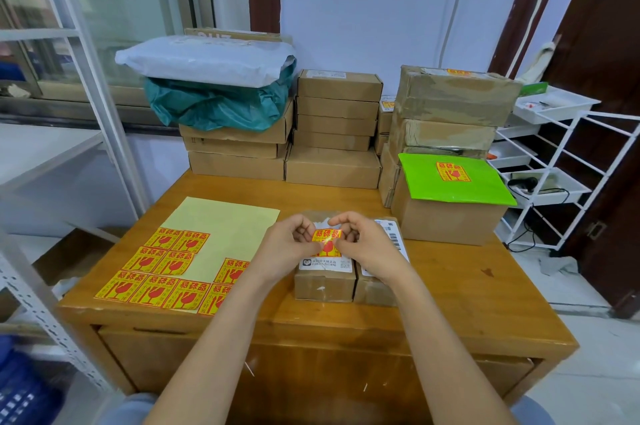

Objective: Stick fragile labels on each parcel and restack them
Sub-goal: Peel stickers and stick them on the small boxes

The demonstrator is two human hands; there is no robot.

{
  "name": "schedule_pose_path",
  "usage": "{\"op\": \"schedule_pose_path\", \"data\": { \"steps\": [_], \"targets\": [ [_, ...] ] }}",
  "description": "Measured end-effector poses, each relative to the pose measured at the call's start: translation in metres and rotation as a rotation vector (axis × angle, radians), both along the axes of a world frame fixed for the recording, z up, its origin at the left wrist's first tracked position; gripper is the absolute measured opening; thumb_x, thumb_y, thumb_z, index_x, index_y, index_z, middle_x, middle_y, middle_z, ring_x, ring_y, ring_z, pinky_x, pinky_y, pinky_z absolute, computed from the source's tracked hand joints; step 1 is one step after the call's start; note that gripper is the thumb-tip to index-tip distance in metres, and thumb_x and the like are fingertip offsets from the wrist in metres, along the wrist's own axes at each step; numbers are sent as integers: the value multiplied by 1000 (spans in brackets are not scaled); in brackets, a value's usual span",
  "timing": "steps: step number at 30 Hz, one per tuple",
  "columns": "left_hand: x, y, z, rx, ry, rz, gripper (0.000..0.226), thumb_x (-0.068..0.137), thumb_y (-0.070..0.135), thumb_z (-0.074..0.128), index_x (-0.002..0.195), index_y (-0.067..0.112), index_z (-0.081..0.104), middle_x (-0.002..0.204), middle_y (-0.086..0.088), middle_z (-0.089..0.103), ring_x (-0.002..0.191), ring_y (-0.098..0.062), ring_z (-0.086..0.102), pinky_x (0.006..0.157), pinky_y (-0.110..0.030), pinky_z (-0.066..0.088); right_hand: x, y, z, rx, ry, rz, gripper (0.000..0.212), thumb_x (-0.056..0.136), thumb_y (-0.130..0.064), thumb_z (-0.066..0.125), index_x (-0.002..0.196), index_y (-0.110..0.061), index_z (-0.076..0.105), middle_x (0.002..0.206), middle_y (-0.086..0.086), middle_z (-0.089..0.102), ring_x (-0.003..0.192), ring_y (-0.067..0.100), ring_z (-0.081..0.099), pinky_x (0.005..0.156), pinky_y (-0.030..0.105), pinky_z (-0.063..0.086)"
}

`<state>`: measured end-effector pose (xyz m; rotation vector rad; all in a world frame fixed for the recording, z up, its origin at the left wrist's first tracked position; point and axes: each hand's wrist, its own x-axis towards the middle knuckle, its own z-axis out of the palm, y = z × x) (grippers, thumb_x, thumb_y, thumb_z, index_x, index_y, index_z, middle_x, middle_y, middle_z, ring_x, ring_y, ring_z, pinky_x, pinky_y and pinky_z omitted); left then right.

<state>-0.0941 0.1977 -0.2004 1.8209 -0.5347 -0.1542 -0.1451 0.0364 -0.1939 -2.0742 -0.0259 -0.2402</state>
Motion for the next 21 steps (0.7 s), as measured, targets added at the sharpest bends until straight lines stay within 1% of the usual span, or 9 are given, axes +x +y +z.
{"op": "schedule_pose_path", "data": {
  "steps": [6,10,14,17,18,21],
  "targets": [
    [0,0,-1,7,8,4,25,75,0,75,81,14,55,76,1,53,68,-11,48,61,-20,45,0,2,0,-31,3,-22,32,83,3,61,104,-22,58,74,-7,49,66,7,44,64,19,40],
    [-1,-2,-2,-6,4,16,29,75,-1,74,85,14,52,78,1,52,69,-10,46,60,-16,44,-1,4,0,-87,2,-26,33,82,0,62,105,-23,57,79,-6,47,68,4,42,66,18,39],
    [-2,0,-6,-32,-14,31,33,76,2,75,87,18,48,80,1,47,70,-10,42,60,-15,43,0,3,0,-152,-32,-18,36,81,-7,68,113,-21,58,91,-12,42,84,2,42,80,16,38],
    [-7,1,-15,-63,-43,58,33,79,8,75,94,19,48,89,-1,48,79,-10,44,66,-16,43,-1,2,1,-202,-21,6,42,82,-14,70,121,-22,55,102,-11,43,100,3,38,84,12,34],
    [-8,0,-17,-71,-64,79,33,79,9,74,98,18,48,91,0,48,81,-9,45,68,-13,42,-1,2,1,-226,-16,14,45,82,-16,70,123,-22,54,107,-10,44,104,5,37,85,13,33],
    [-12,-2,-21,-93,-101,117,34,81,8,72,103,16,47,93,4,48,84,-7,45,69,-8,39,0,1,0,-268,9,22,51,83,-21,70,130,-25,50,121,-7,44,113,9,32,95,26,32]
  ]
}}
